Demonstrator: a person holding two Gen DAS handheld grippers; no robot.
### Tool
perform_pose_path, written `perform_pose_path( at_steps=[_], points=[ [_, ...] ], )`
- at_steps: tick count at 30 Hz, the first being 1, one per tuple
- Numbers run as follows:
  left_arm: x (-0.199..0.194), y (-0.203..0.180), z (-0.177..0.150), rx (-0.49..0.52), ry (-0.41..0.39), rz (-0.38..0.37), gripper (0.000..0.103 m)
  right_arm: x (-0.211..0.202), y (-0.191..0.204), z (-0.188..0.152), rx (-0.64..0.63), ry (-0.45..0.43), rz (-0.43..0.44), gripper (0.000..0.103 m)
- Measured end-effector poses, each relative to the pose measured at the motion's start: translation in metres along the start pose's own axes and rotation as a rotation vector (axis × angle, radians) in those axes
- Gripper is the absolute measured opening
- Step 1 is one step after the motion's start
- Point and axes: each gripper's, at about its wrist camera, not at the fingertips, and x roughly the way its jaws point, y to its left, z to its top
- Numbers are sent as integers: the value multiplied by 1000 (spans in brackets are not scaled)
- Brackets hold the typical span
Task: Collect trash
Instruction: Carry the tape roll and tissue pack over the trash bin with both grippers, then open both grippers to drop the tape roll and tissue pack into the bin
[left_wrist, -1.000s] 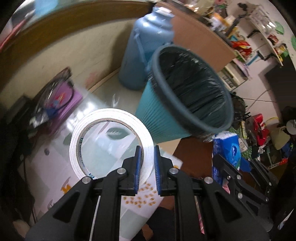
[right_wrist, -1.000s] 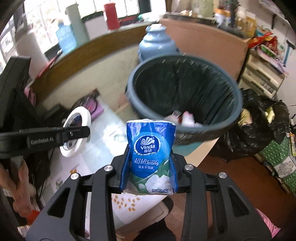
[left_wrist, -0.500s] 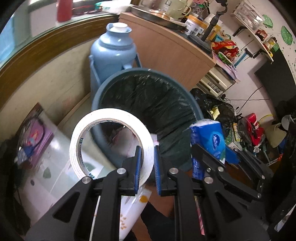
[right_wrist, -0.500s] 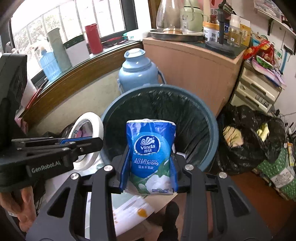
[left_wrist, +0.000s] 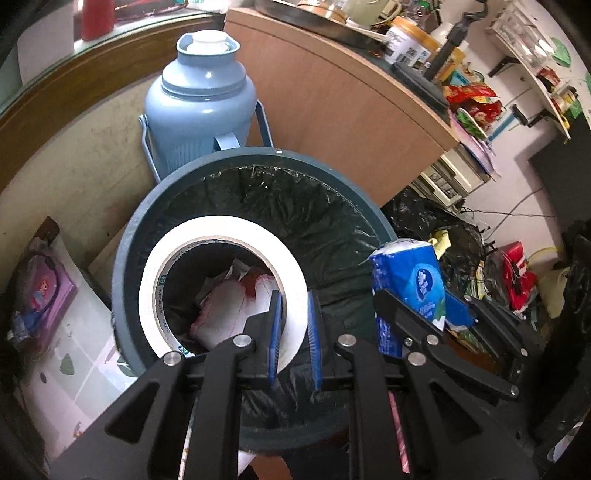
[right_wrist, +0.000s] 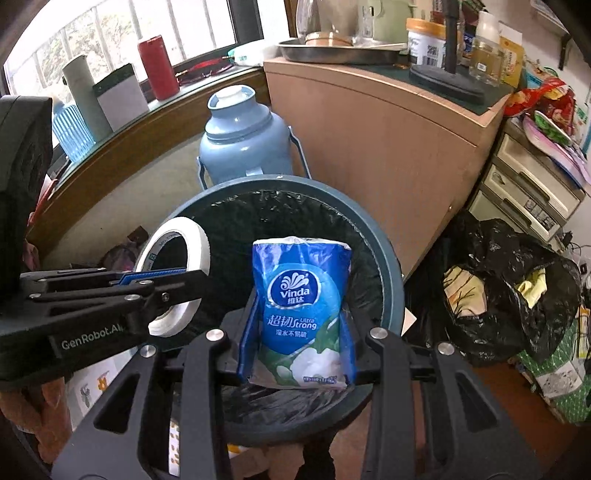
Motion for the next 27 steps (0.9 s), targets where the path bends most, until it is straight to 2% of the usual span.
perform_pose_path(
  at_steps=[11,16,18,27],
  points=[
    [21,7,15,-76,15,27,14,26,-10,17,-42,48,46,50],
    [27,5,20,-83,20,34,14,29,-17,21,-37,52,43,56],
    [29,5,22,-84,21,34,14,29,-20,22,-30,54,42,62],
    [35,3,24,-84,36,37,18,28,-27,21,-14,47,31,70]
  ],
)
